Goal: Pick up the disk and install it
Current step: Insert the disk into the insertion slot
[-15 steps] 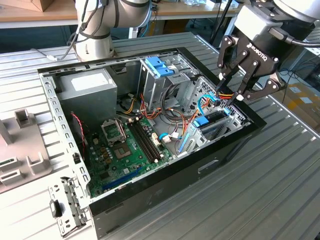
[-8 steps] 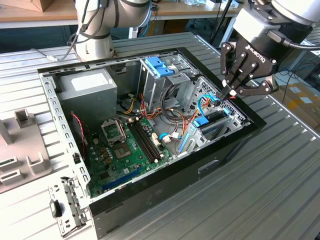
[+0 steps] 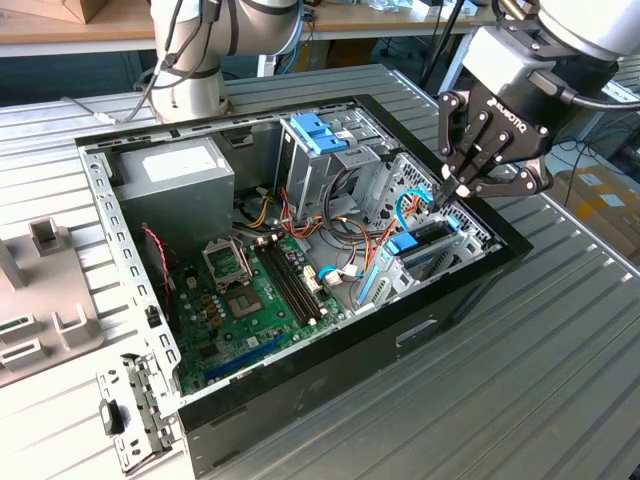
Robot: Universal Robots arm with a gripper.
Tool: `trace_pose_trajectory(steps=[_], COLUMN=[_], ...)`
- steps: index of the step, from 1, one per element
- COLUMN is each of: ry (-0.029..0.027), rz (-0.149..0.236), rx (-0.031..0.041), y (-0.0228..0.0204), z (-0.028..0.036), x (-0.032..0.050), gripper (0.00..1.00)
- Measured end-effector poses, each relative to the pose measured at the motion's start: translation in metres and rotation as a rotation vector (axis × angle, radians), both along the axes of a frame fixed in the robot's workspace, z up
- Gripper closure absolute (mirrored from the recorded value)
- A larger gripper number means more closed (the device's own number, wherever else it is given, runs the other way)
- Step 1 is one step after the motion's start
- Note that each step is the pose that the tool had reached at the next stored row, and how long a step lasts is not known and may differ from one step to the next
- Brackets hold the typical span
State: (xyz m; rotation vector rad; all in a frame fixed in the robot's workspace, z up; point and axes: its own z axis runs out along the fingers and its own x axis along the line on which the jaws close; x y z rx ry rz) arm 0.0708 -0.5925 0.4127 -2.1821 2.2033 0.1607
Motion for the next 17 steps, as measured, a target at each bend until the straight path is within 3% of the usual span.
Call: trace_pose_trajectory(steps=[7, 13, 17], ry=[0.0151, 0.0278, 0.037], rz=[0.0, 0.0, 0.0], rx=[0.0, 0.0002, 0.0], y=[-0.0034, -0.0096, -0.0105], z=[-0.0108, -0.0215, -0.0273], x=[0.004, 0.0079, 0.0125], gripper=[0.89, 0.89, 0.89])
